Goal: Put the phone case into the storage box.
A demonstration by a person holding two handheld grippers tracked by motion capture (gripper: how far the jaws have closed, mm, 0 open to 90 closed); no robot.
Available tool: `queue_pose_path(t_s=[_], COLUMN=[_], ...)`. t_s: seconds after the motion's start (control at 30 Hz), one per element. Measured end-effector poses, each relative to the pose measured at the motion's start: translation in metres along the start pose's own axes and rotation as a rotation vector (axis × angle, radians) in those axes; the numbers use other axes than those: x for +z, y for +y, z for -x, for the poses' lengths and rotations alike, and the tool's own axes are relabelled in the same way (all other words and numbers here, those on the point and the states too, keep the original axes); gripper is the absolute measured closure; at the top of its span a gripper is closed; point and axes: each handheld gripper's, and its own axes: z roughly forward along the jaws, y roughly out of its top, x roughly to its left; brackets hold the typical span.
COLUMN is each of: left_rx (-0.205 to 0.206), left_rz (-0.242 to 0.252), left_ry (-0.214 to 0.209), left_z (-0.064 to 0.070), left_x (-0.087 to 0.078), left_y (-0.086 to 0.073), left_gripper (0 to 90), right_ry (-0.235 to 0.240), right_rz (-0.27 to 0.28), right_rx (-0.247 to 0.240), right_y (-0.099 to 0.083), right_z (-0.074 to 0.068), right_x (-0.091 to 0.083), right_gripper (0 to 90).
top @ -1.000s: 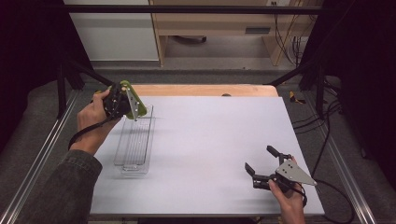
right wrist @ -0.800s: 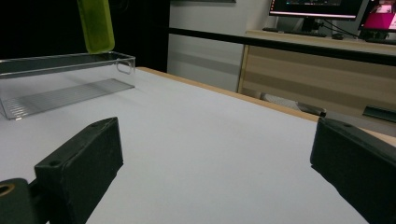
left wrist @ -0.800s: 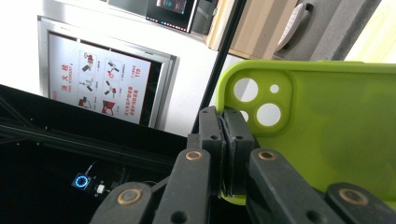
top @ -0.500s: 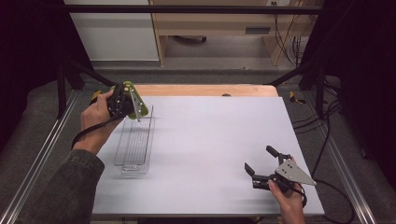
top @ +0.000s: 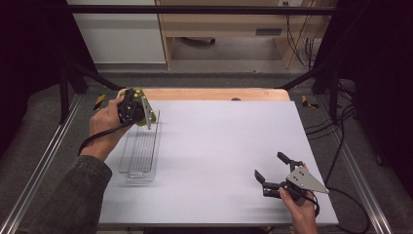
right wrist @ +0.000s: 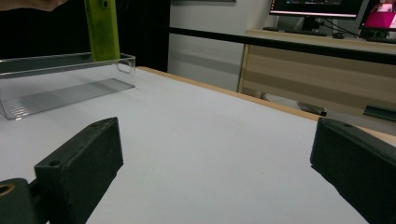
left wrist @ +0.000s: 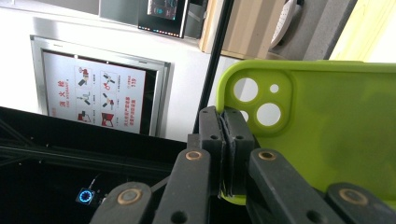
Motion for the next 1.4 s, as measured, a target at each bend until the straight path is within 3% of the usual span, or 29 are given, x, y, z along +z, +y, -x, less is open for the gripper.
queue_pose_path(t_s=[0.6,1.4], left_rx=[0.044,0.073], left_rz=[-0.01,-0.01], left_ry=[-0.004,-0.007], left_z=[0.01,0.022], left_x=[0.006,0.013], left_y=[-0.001,0.0], left_gripper=[87.7,87.7], right_ry=[-0.001,0.001], right_rz=[-0.009,-0.01], right_rx=[-0.007,-0.006], right_y=[-0.001,-0.002], right_z=[-0.001,-0.001], right_x=[0.001,0.002], right_gripper=[2.7,2.7])
